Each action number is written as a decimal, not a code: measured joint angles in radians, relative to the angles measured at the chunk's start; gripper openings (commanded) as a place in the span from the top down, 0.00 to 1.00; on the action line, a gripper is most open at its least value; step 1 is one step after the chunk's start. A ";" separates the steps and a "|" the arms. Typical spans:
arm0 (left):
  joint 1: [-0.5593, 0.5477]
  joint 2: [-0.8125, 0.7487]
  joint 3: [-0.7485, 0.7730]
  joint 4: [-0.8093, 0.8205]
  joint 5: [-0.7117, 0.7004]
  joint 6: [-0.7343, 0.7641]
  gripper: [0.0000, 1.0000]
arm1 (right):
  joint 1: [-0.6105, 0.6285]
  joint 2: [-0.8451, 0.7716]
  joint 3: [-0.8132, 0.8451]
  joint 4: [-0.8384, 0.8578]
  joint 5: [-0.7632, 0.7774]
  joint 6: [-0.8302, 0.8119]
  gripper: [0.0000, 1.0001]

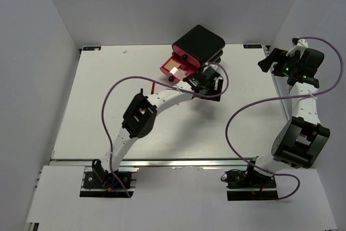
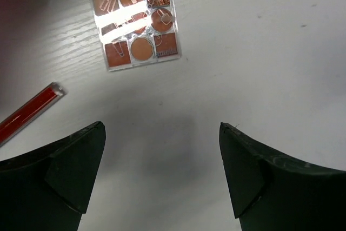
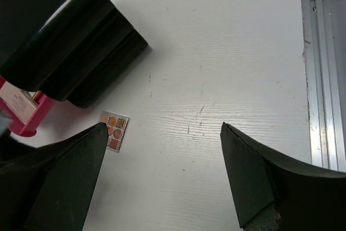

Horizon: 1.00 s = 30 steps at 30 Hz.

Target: Organize the makeup

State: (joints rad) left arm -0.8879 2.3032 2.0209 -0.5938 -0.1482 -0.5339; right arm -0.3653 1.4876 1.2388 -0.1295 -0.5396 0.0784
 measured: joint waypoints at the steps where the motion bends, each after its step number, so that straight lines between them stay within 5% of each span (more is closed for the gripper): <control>1: -0.008 0.048 0.048 -0.016 -0.020 0.003 0.02 | -0.006 -0.002 -0.001 -0.005 -0.009 0.005 0.11; 6: -0.028 0.197 0.153 -0.062 -0.123 0.038 0.02 | -0.012 -0.029 -0.064 -0.017 -0.052 0.022 0.11; 30: -0.016 0.294 0.220 0.177 -0.231 0.042 0.02 | -0.012 -0.068 -0.143 -0.024 -0.118 0.103 0.11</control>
State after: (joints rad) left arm -0.9039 2.5977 2.2406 -0.4168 -0.3790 -0.4923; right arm -0.3775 1.4200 1.0954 -0.1535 -0.6579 0.1818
